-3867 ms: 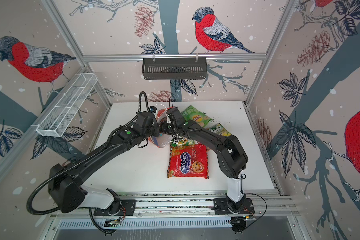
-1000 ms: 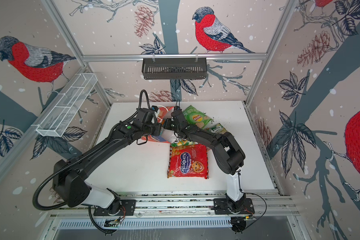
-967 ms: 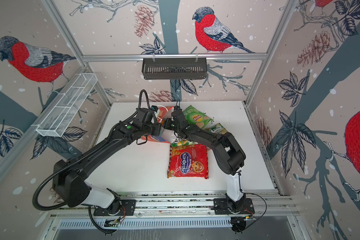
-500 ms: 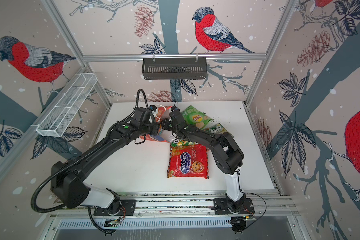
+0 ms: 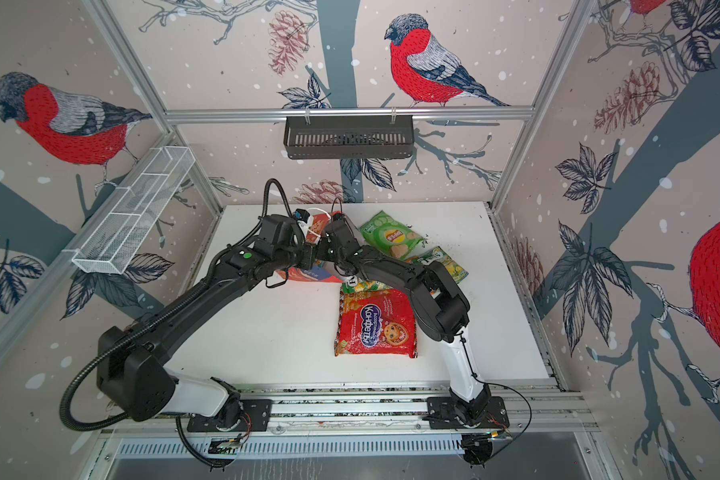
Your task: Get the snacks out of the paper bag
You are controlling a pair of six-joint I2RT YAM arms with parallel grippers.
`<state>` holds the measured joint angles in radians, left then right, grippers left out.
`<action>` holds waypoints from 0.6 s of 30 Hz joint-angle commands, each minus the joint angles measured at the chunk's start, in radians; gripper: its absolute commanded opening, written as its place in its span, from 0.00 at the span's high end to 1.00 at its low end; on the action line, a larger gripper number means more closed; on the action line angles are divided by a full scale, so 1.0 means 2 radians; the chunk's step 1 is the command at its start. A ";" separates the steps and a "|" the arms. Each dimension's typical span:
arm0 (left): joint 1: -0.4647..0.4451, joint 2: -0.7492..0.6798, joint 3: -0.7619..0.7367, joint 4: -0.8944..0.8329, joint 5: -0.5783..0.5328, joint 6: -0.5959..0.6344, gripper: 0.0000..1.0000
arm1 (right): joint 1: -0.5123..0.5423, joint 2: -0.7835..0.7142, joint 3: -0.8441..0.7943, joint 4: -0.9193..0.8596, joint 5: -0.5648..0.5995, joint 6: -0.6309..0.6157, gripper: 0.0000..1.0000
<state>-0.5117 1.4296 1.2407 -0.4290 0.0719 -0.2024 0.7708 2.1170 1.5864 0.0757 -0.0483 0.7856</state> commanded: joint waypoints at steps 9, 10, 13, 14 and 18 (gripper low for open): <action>0.010 -0.012 -0.027 0.030 0.095 0.014 1.00 | -0.009 0.018 0.003 0.042 0.047 -0.026 0.44; 0.010 -0.012 -0.028 0.030 0.099 0.015 1.00 | -0.009 0.021 0.005 0.046 0.046 -0.027 0.44; 0.009 -0.006 -0.027 0.031 0.107 0.017 1.00 | -0.008 0.034 0.015 0.057 0.030 -0.031 0.45; 0.009 -0.004 -0.027 0.031 0.110 0.018 1.00 | -0.007 0.038 0.017 0.060 0.025 -0.032 0.46; 0.010 0.009 -0.020 0.031 0.121 0.021 1.00 | -0.002 0.052 0.025 0.068 0.006 -0.035 0.56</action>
<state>-0.4938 1.4364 1.1885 -0.3843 0.2481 -0.1787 0.7601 2.2093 1.6218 0.1452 0.0010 0.7330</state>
